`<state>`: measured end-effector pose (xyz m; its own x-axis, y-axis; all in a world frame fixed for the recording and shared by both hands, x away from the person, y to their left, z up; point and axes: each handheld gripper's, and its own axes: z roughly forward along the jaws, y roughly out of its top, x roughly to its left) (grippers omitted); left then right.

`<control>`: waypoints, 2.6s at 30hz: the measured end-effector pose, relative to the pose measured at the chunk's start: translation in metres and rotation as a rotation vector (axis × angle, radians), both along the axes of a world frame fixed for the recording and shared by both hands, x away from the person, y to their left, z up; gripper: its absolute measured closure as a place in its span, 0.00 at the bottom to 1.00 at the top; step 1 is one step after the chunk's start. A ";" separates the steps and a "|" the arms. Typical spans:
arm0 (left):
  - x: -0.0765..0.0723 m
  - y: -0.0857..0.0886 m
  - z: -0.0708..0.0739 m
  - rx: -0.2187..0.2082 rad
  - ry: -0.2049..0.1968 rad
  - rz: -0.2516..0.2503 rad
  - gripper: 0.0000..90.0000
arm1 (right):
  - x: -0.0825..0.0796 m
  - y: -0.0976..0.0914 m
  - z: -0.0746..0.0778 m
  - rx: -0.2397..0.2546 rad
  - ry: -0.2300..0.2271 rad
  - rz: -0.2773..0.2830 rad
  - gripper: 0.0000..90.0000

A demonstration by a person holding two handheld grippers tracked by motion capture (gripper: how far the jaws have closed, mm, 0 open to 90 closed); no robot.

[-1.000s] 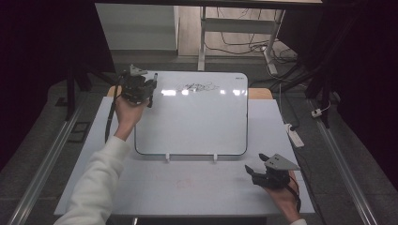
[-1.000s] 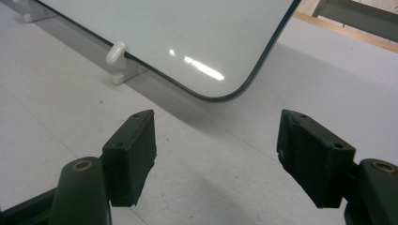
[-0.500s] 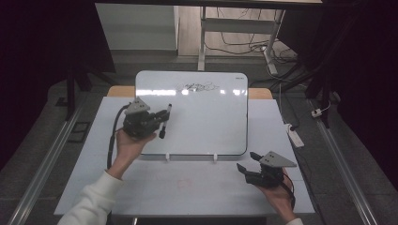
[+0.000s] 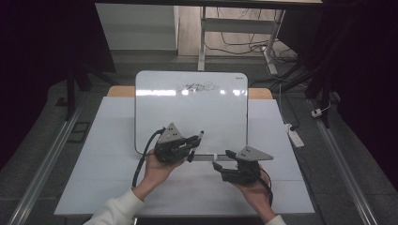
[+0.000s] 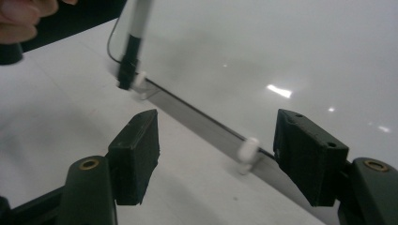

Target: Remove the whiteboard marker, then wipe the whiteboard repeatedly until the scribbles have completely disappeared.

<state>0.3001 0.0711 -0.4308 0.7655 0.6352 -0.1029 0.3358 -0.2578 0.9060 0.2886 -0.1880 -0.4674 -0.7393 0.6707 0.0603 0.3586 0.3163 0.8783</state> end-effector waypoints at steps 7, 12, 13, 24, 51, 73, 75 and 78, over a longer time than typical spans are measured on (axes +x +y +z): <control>-0.006 -0.016 -0.007 0.011 0.006 -0.040 0.90 | 0.004 0.020 -0.004 0.007 0.059 0.032 0.40; -0.009 -0.025 -0.009 0.046 -0.005 -0.063 0.90 | 0.008 0.029 -0.004 0.030 0.116 0.049 0.46; -0.010 -0.027 -0.010 0.051 -0.007 -0.065 0.90 | 0.009 0.030 -0.004 0.034 0.125 0.056 0.47; -0.017 -0.043 -0.010 0.108 -0.051 -0.089 0.90 | 0.014 0.031 -0.008 0.076 0.245 0.087 0.71; -0.046 0.050 -0.018 0.118 0.033 -0.008 0.47 | 0.015 0.006 0.004 0.108 0.079 0.029 0.86; -0.066 0.157 -0.069 0.155 0.195 0.262 0.30 | 0.028 -0.017 0.014 0.173 -0.059 0.004 0.86; -0.066 0.157 -0.069 0.149 0.196 0.260 0.30 | 0.032 -0.017 0.017 0.185 -0.075 -0.001 0.86; -0.065 0.156 -0.069 0.147 0.195 0.255 0.27 | 0.054 -0.012 0.033 0.232 -0.122 -0.029 0.86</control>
<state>0.2350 0.2267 -0.5002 0.5551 0.8224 -0.1247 0.5694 -0.2664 0.7777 0.3425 -0.2003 -0.4343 -0.7312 0.6704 0.1265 0.2512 0.0922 0.9635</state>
